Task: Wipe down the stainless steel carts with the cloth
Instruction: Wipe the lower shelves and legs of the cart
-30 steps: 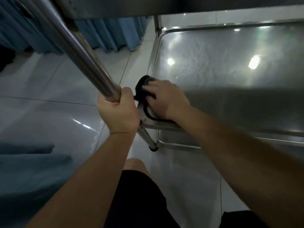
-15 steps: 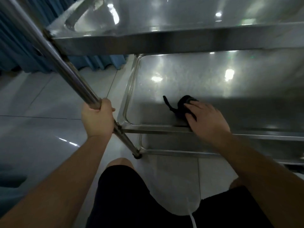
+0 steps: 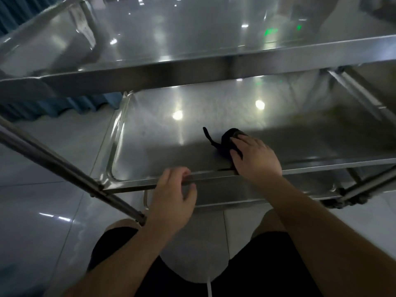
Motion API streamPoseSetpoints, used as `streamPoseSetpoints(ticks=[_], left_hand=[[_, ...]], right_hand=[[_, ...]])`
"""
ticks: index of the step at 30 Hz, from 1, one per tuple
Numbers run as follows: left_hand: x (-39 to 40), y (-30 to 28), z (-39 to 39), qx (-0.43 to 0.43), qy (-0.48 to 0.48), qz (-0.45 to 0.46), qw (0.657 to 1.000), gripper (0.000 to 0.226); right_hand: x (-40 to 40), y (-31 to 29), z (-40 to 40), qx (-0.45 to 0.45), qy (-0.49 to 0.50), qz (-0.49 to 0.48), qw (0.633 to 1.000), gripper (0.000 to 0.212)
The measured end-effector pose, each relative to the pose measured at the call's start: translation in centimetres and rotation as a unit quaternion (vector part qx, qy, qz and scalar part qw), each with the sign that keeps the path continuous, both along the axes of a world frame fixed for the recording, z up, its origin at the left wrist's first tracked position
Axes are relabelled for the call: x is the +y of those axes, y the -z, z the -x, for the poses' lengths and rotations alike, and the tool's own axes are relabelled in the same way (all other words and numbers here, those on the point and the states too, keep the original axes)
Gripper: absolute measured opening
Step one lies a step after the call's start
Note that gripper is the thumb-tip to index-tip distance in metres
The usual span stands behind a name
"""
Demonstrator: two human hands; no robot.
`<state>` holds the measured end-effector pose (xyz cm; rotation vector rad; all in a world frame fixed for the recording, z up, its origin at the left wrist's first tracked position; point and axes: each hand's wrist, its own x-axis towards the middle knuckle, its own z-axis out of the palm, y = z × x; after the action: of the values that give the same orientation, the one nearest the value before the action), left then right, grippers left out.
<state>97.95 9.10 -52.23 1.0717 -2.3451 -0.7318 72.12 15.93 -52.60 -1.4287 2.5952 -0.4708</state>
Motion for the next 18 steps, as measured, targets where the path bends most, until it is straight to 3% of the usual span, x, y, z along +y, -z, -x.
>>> streamPoseSetpoints(ticks=[5,9,18], left_hand=[[-1.5,-0.3,8.7,-0.083,0.063,0.055,0.993,0.046],[-2.3,1.6,13.1,-0.158,0.038,0.042,0.986,0.055],[-3.0,2.0,13.1,-0.229,-0.032,0.050,0.972,0.070]], right_hand=[[5.1,0.1,5.9,0.013,0.052,0.004,0.999,0.052],[8.5,-0.2,10.5,0.014,0.090,-0.003,0.996,0.051],[15.8,-0.7,21.9,0.016,0.196,-0.029,0.980,0.052]])
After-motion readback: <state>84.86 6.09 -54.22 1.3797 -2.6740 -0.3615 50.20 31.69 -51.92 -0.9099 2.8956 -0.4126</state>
